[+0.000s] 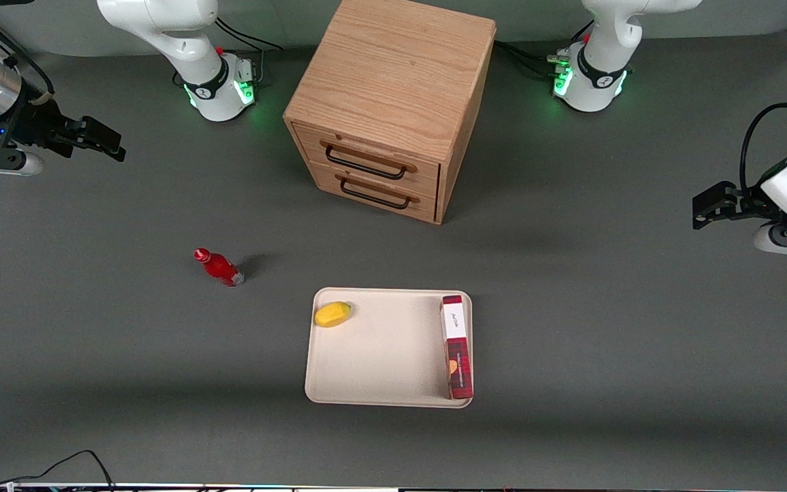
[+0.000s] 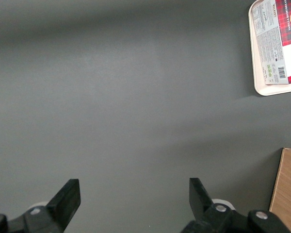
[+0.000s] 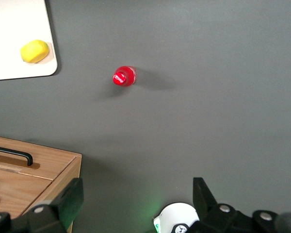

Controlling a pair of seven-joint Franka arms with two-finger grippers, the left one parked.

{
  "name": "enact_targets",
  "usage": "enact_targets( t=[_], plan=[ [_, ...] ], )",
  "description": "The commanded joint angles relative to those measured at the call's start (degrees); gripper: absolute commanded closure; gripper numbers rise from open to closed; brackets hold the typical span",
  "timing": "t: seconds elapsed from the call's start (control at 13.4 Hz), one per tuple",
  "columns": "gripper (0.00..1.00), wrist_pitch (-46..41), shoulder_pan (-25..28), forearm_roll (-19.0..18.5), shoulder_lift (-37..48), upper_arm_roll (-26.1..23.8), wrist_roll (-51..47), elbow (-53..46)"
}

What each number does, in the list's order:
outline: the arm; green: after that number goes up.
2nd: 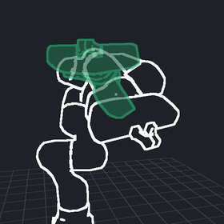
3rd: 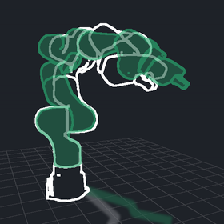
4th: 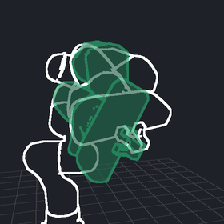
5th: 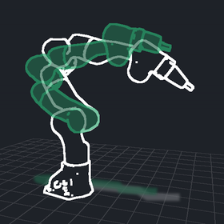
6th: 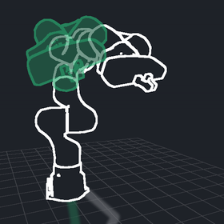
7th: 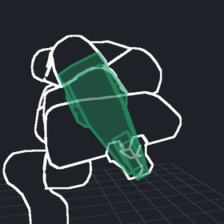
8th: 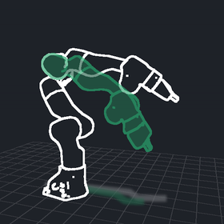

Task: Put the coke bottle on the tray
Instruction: 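Move the right gripper out from its rest pose toward the red bottle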

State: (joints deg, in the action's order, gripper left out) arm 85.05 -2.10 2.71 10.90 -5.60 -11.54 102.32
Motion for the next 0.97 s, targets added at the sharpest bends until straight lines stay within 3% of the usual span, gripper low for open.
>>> enact_targets(
  t=[0.0, 0.52, 0.9],
  plan=[
    [0.0, -1.9, -0.1, 0.8, -0.9, 0.0, -2.5, -2.5],
    [0.0, 0.7, 1.1, 1.2, -3.5, -1.0, -2.8, -4.4],
    [0.0, 19.8, 1.6, 0.8, -15.6, -1.5, -6.6, 2.6]
  ],
)
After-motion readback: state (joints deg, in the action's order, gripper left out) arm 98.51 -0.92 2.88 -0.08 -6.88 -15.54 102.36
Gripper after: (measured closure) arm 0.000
